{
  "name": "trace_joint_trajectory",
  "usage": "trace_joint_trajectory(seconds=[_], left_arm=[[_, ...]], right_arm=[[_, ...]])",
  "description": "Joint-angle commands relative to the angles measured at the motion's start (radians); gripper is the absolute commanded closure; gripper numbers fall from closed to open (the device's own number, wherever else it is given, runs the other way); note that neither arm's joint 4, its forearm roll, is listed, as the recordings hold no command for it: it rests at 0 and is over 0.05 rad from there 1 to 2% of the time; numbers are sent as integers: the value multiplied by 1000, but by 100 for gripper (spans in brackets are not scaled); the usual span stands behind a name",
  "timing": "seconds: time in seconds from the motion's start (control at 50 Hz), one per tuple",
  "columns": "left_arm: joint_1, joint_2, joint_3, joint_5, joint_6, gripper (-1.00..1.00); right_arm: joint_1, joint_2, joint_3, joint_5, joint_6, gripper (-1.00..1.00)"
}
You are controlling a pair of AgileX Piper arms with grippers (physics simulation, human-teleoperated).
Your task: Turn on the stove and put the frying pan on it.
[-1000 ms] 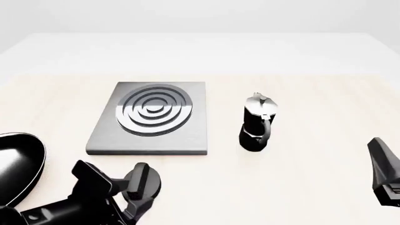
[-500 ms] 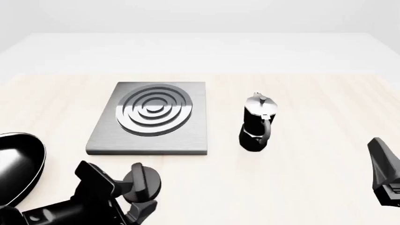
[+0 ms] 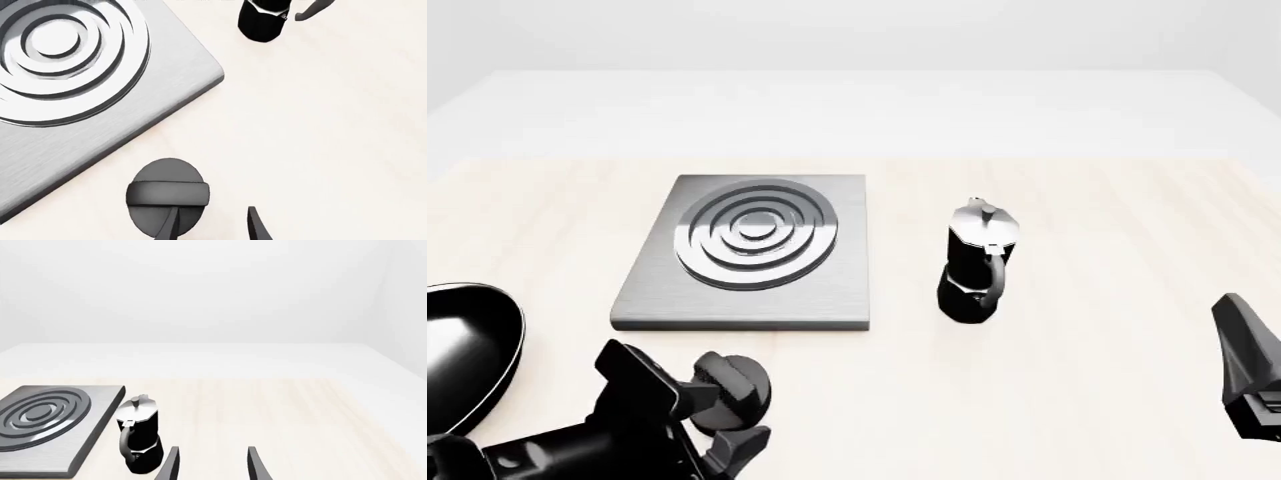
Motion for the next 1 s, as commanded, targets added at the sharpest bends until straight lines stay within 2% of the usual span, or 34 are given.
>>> trace_joint_trajectory(seconds=[0.02, 0.18, 0.36, 0.44, 0.5, 0.62, 0.7, 0.8, 0.84, 0.86, 0.88, 0.9, 0.94, 1.0], left_arm=[[-11, -2, -20, 5, 1, -100], [6, -11, -5, 8, 14, -100], [68, -129, 5, 124, 42, -100], [118, -256, 11, 257, 78, -100], [178, -425, -9, 441, 126, -100], [226, -648, -28, 678, 165, -100], [282, -839, -82, 914, 199, -100], [371, -1038, -163, 1151, 262, -100], [391, -1071, -183, 1182, 274, -100], [454, -1138, -218, 1220, 321, -100], [475, -1149, -224, 1225, 339, -100], [459, -1148, -244, 1238, 322, -100], [490, -1181, -275, 1263, 354, -100], [498, -1196, -323, 1301, 362, -100]], right_arm=[[0, 1, 0, 0, 0, -100], [0, 0, 0, 0, 0, -100], [0, 0, 0, 0, 0, -100], [0, 1, 0, 0, 0, -100], [0, 0, 0, 0, 0, -100], [0, 0, 0, 0, 0, -100], [0, 1, 0, 0, 0, -100], [0, 0, 0, 0, 0, -100], [0, 2, 0, 0, 1, -100], [0, 0, 0, 0, 0, -100], [0, 1, 0, 0, 0, -100], [0, -1, 0, 0, 0, -100], [0, -1, 0, 0, 0, -100], [0, 1, 0, 0, 0, -100]])
